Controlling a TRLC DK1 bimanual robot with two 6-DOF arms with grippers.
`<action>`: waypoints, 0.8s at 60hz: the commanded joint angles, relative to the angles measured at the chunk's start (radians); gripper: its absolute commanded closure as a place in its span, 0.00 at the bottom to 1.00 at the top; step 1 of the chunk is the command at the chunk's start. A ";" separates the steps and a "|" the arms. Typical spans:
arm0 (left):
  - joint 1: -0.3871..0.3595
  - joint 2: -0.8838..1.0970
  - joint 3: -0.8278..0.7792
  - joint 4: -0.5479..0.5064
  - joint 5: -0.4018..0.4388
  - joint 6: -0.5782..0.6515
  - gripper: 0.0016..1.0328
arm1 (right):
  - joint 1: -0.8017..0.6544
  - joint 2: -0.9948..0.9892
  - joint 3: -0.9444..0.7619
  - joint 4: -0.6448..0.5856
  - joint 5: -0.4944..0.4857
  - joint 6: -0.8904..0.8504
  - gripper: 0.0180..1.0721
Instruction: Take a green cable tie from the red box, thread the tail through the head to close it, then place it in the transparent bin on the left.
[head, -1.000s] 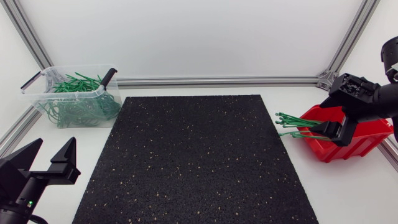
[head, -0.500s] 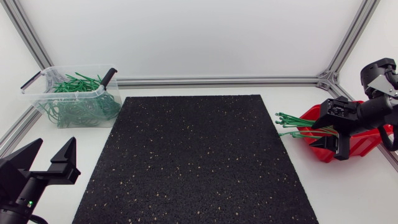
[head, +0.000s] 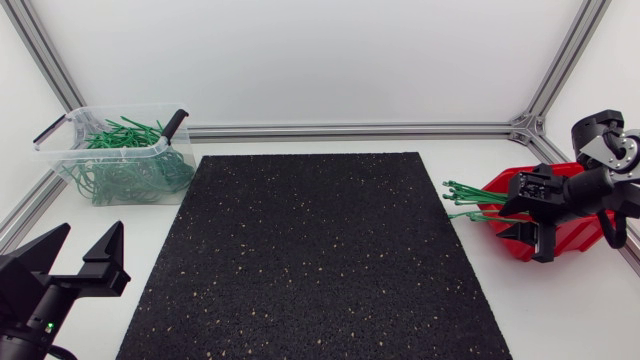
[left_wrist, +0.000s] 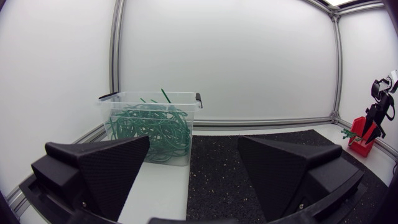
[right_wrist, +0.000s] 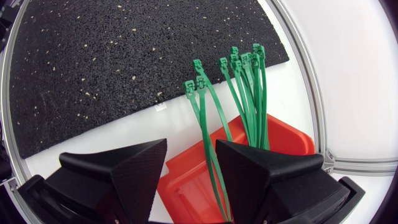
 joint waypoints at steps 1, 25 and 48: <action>0.000 0.011 -0.039 -0.028 -0.005 -0.022 0.04 | -0.010 0.019 -0.036 0.000 0.005 -0.036 0.44; 0.001 0.011 -0.039 -0.026 -0.003 -0.022 0.04 | -0.031 -0.050 -0.115 -0.001 0.003 -0.090 0.44; 0.001 0.012 -0.039 -0.026 -0.003 -0.021 0.04 | -0.021 -0.083 -0.153 0.055 0.034 -0.107 0.46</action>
